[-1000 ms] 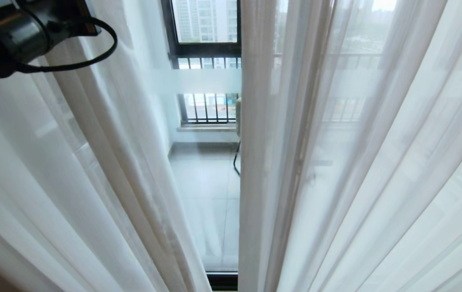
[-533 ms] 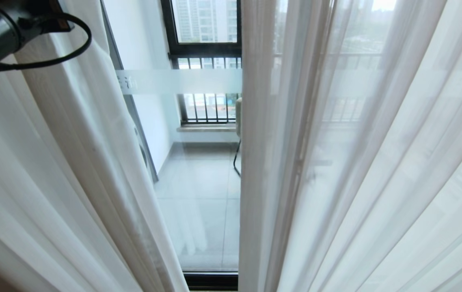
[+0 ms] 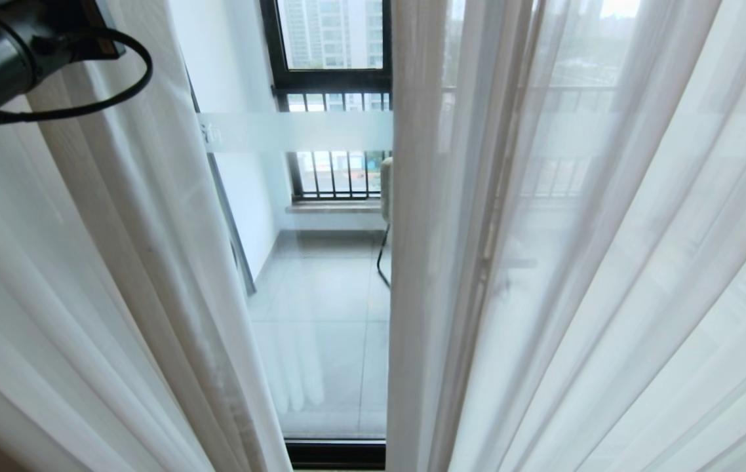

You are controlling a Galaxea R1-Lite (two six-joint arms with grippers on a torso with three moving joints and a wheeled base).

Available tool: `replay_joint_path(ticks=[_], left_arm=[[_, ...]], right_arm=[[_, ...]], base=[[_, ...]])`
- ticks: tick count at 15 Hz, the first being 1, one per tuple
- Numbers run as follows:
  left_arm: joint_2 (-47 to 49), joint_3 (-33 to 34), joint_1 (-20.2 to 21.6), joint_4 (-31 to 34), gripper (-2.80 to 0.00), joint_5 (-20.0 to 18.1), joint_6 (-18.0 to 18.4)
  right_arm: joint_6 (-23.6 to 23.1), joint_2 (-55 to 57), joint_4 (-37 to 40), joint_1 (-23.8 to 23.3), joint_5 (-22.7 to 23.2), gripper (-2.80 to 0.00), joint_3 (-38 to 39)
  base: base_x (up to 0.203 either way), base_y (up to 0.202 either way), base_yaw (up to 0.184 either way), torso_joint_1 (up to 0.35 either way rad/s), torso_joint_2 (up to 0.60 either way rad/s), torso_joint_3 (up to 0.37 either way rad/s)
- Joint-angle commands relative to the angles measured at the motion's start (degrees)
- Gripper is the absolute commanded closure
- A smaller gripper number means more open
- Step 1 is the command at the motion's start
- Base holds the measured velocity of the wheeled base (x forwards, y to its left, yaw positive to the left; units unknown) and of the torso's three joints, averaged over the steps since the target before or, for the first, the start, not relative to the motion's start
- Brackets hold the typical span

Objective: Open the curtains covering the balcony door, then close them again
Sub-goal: Pull the inner curtains open on both sides

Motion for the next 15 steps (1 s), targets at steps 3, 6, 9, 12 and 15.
replay_joint_path(ticks=[3,6,9,12,15], left_arm=[[-1.32,2.18,-0.1,-0.15,0.0,0.22,0.06],[-2.34,3.69,-0.1,-0.13,0.0,0.18,-0.03],[-2.34,4.28,-0.01,-0.22,0.0,0.27,-0.03],[-2.39,4.46,-0.01,-0.22,0.0,0.36,-0.11],[-3.12,5.73,-0.01,-0.22,0.0,0.36,-0.14]], right_arm=[[-0.04,0.0,-0.01,0.01,0.06,0.0,0.04],[-0.04,0.0,0.0,0.01,0.06,0.0,-0.04],[-0.04,0.0,0.0,0.01,0.06,0.0,0.0],[-0.04,0.0,0.0,0.01,0.06,0.0,0.03],[-0.04,0.0,-0.09,0.01,0.06,0.0,-0.04]], base=[[0.0,0.0,0.0,0.0,0.0,0.0],[0.0,0.0,0.0,0.0,0.0,0.0],[0.0,0.0,0.0,0.0,0.0,0.0],[0.003,0.114,-0.007,0.001,0.0,0.003],[0.0,0.191,0.002,0.003,0.01,0.003]])
